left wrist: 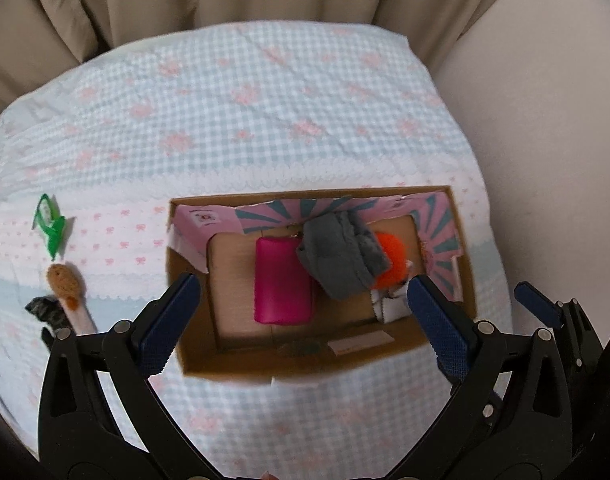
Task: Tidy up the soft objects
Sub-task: 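Withdraw both tools from the box toward the remaining items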
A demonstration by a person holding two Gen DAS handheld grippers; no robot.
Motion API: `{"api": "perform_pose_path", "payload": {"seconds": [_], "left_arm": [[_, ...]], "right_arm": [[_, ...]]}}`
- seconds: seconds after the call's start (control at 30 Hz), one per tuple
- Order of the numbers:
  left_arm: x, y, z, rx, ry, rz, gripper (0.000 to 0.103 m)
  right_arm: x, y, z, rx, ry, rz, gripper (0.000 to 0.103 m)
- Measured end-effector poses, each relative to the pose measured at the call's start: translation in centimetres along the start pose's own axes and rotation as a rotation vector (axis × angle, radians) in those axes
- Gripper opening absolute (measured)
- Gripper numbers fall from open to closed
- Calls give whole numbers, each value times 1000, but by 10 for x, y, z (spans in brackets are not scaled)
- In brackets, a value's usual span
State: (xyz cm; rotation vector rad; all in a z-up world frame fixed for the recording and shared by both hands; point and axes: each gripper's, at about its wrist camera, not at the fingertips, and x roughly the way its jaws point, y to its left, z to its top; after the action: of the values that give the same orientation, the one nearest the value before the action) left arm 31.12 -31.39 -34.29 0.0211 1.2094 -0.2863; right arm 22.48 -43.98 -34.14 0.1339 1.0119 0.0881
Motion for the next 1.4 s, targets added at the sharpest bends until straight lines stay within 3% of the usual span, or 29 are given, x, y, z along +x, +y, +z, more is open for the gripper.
{"api": "perform_pose_path", "payload": {"seconds": [0.3, 0.6, 0.73, 0.83, 1.1, 1.4], "left_arm": [[-87, 9, -17, 10, -102, 3, 103], [-179, 43, -60, 2, -220, 29, 103], [-216, 75, -87, -33, -273, 33, 103], [-240, 101, -109, -49, -302, 64, 103], [-281, 179, -158, -96, -346, 73, 103], [-302, 276, -185, -91, -354, 80, 103]], "right_arm": [[-67, 18, 9, 29, -72, -12, 103], [-133, 50, 11, 71, -135, -15, 103], [-156, 70, 5, 77, -160, 10, 103], [-173, 89, -1, 88, -189, -17, 103], [-199, 159, -12, 50, -249, 1, 103], [-189, 250, -13, 66, -253, 43, 103]]}}
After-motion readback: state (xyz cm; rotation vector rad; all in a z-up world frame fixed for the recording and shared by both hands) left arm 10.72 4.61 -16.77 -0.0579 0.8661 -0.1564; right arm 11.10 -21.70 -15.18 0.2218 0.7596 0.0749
